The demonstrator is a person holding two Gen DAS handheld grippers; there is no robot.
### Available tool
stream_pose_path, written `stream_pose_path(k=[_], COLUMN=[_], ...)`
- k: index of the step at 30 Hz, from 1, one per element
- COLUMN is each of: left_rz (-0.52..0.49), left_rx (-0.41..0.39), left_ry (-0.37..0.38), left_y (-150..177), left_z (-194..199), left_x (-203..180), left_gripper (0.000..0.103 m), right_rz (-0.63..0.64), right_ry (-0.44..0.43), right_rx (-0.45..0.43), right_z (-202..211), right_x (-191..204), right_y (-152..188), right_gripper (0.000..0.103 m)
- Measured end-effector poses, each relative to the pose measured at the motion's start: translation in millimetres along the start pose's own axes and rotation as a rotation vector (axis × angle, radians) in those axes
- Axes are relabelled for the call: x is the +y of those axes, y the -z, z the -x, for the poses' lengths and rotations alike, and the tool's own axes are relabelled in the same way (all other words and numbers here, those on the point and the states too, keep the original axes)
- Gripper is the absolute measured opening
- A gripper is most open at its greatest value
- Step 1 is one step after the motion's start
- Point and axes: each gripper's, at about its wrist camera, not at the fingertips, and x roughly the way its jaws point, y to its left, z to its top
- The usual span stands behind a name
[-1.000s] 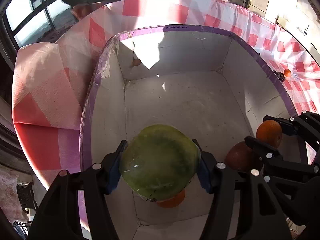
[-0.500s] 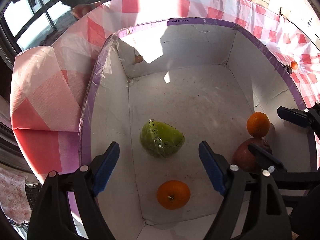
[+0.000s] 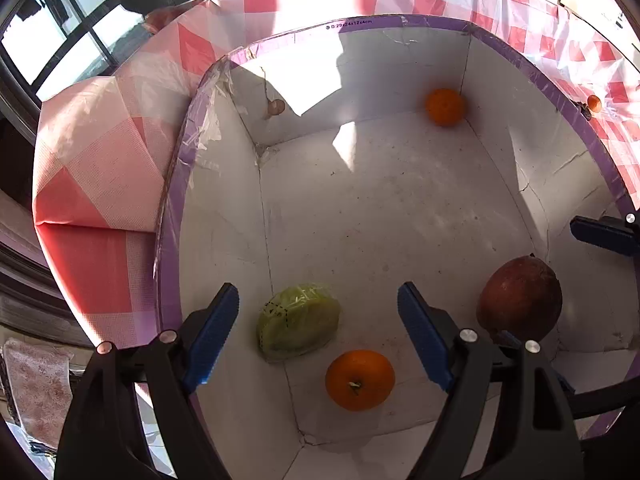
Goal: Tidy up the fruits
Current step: 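Open the left tool to drop the melon half while the right tool drops the orange into the box, then move both open tools back over the remaining fruits on the table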
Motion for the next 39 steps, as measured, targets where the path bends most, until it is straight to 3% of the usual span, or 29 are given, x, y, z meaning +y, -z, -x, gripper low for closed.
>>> stream_pose_path(k=[4,10,13,16,18,20,25,30,36,39], left_rz=[0.031,0.030,0.046,0.147,0.182,0.183,0.187,0.122,-0.017,-0.088], left_rx=[-0.004,0.068,0.077,0.008,-0.074,-0.146,-0.265,-0.341,-0.321,-0.270], left_ry=[-0.002,-0.084,-0.113,-0.138,-0.180,-0.201,-0.134,-0.073,0.058,0.141], left_y=[7,13,13,9,3,-8,-33,-64,-103,-108], left_z=[5,4,6,26,44,60,87,106,94,76], left_x=[2,-9,-14,-7,-10,-23,-67,-130,-225,-274], left_gripper=[0.082,0.082,0.082,0.086,0.101,0.101,0.101,0.101,0.101,0.101], right_rz=[0.027,0.071,0.069,0.072,0.048,0.020,-0.102,-0.286,-0.501,-0.581], right_ry=[-0.040,-0.105,-0.191,-0.227,-0.247,-0.251,-0.265,-0.222,-0.124,-0.086], right_rx=[-0.026,-0.062,-0.151,-0.240,-0.282,-0.310,-0.380,-0.422,-0.306,-0.240], right_z=[5,13,32,53,64,71,82,79,38,11], right_x=[8,4,-2,-21,-39,-61,-117,-188,-275,-313], right_y=[9,17,18,18,21,25,50,84,132,154], right_gripper=[0.081,0.086,0.086,0.086,0.086,0.086,0.086,0.086,0.086,0.086])
